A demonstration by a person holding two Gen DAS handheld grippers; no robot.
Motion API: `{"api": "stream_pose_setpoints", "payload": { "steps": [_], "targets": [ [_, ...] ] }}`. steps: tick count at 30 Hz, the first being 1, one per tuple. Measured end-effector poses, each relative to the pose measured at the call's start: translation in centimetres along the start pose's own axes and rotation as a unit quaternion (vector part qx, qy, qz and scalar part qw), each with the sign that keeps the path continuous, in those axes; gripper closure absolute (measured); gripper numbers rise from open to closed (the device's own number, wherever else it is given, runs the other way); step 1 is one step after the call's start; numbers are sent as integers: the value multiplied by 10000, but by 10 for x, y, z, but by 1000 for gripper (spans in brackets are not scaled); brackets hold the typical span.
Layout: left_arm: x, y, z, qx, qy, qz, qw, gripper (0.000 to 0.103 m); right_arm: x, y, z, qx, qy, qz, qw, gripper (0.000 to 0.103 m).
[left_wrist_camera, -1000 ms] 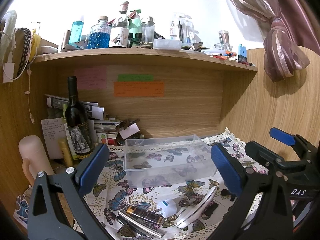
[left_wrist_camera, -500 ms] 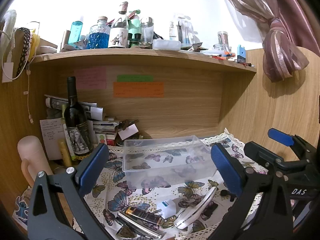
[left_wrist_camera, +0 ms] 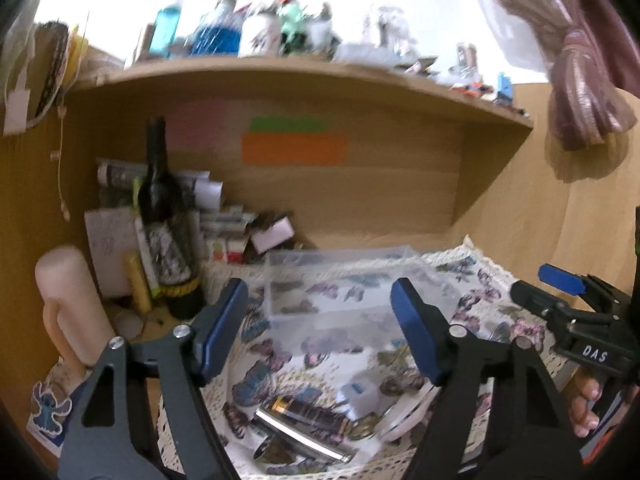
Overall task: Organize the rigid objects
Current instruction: 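Grasp the gold ornament with the left tool while the right tool grasps a black plastic piece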
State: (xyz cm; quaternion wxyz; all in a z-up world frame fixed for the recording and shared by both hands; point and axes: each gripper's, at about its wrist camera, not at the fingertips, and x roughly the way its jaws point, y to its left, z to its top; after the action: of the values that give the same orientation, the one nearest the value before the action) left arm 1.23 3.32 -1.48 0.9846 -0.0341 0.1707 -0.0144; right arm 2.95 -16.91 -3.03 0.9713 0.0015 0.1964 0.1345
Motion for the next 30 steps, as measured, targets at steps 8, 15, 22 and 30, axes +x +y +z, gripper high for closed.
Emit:
{"api": "stream_pose_setpoints", "payload": {
  "steps": [8, 15, 22, 30],
  "targets": [
    [31, 32, -40, -338, 1050, 75, 9939, 37, 26, -24, -28, 74, 754, -167, 9970, 39],
    [46, 41, -81, -430, 1724, 138, 9840, 37, 45, -33, -51, 95, 1279, -225, 9915, 39],
    [44, 40, -106, -201, 1890, 406, 9809, 38, 62, -40, -75, 323, 1768, -173, 9836, 39],
    [48, 43, -122, -109, 2049, 518, 9773, 57, 78, -35, -82, 169, 1944, -236, 9805, 39]
  ]
}}
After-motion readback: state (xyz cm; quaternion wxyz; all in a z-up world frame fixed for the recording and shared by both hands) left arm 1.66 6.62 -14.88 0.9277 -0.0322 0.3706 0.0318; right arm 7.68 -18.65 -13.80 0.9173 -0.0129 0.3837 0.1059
